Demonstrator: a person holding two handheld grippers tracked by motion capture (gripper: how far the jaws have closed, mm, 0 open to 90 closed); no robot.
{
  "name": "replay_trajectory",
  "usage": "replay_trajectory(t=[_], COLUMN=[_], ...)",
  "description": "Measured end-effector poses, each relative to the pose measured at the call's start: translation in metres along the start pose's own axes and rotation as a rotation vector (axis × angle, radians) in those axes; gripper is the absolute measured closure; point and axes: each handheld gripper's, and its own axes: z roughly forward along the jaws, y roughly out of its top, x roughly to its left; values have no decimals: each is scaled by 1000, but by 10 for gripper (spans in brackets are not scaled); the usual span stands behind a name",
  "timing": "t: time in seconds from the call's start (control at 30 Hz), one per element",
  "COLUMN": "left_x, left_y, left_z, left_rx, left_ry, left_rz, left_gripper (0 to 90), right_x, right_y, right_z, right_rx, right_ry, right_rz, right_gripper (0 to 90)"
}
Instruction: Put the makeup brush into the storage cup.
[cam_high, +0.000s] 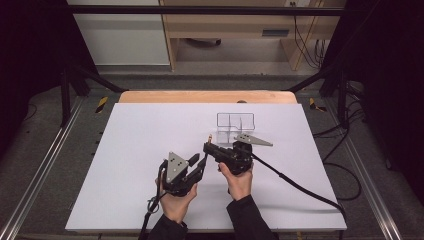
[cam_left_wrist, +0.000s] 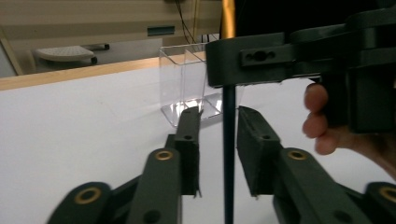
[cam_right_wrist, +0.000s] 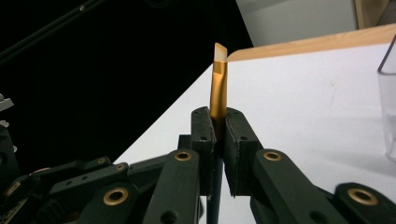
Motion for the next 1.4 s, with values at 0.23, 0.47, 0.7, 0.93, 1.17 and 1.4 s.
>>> replay_trajectory(t=[0.23, 0.47, 0.7, 0.93, 1.17, 1.4], left_x=[18, 32, 39, 58, 73, 88], left_y=[5, 15, 28, 30, 24, 12], left_z=[-5, -9, -10, -14, -25, -41], left_rx=[29, 35, 87, 131, 162, 171], left_ry=[-44, -93, -131, -91, -38, -3], left_rz=[-2, 2, 71, 62, 72, 73], left_gripper=[540, 390, 271, 183, 128, 104], right_x=[-2, -4, -6, -8, -11, -16], right_y=[6, 13, 20, 25, 28, 38], right_z=[-6, -13, -23, -29, -30, -35], right_rx=[-47, -69, -96, -103, -103, -99], right_ry=[-17, -51, -66, -77, -84, -105], right_rz=[-11, -55, -82, -104, -125, -157], right_gripper=[837, 837, 836, 836, 836, 835])
